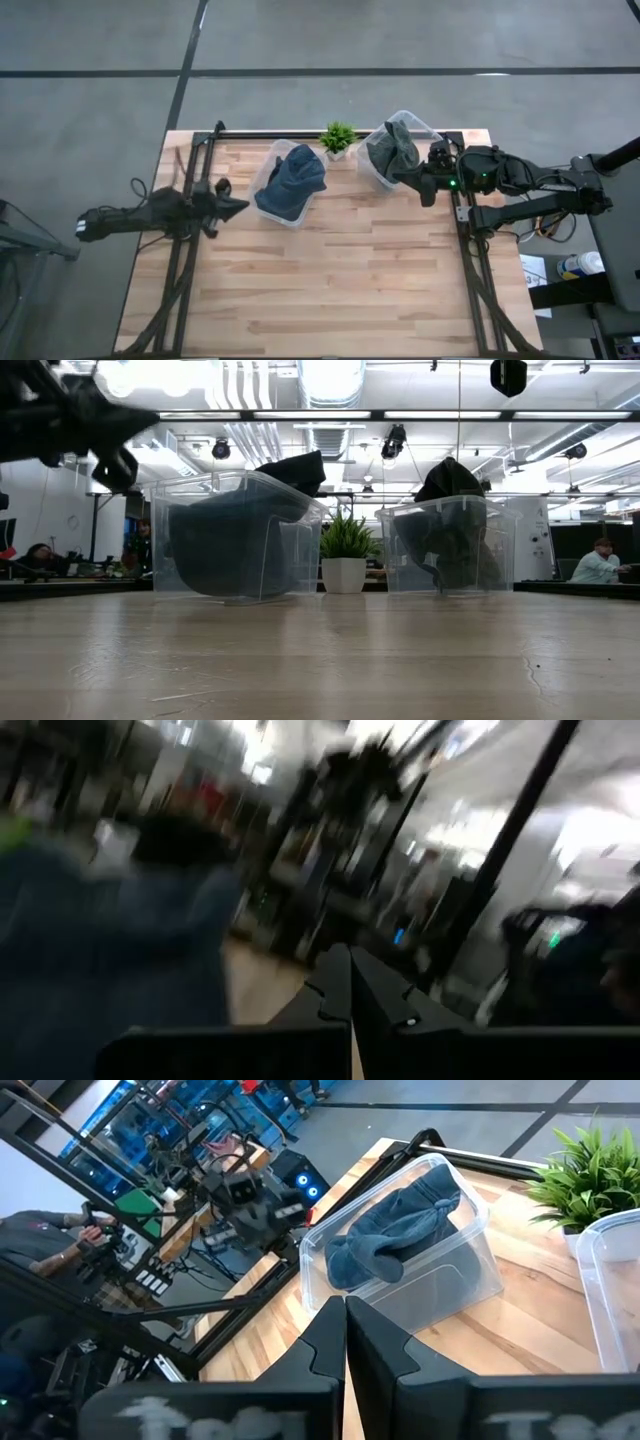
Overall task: Pick & Place hat
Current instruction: Return to Home Position
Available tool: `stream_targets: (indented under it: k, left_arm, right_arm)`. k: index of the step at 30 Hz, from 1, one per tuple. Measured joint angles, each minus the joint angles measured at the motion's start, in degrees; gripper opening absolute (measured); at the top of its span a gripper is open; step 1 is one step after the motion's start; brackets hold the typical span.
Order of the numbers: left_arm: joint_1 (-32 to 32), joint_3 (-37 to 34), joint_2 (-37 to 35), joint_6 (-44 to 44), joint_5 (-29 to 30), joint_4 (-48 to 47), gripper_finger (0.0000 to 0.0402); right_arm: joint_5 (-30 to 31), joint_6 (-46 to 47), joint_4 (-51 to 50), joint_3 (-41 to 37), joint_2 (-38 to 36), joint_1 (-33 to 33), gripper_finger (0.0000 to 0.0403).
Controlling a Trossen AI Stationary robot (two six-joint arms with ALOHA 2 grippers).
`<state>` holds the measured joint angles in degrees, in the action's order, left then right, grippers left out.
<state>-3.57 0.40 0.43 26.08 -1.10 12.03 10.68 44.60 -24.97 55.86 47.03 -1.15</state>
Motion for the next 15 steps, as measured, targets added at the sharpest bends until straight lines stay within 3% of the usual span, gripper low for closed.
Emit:
stream_targets:
  k: [4,15]
  left_arm:
    - [0.0,0.0,0.0,0.1,0.4,-7.0,0.0000]
    - [0.0,0.0,0.6,0.1,-2.5,-10.7,0.0000]
  right_arm:
    - [0.0,0.0,-0.1,0.0,0.0,0.0,0.0008]
    - [0.0,-0.2,-0.3,0.0,0.0,0.0,0.0008]
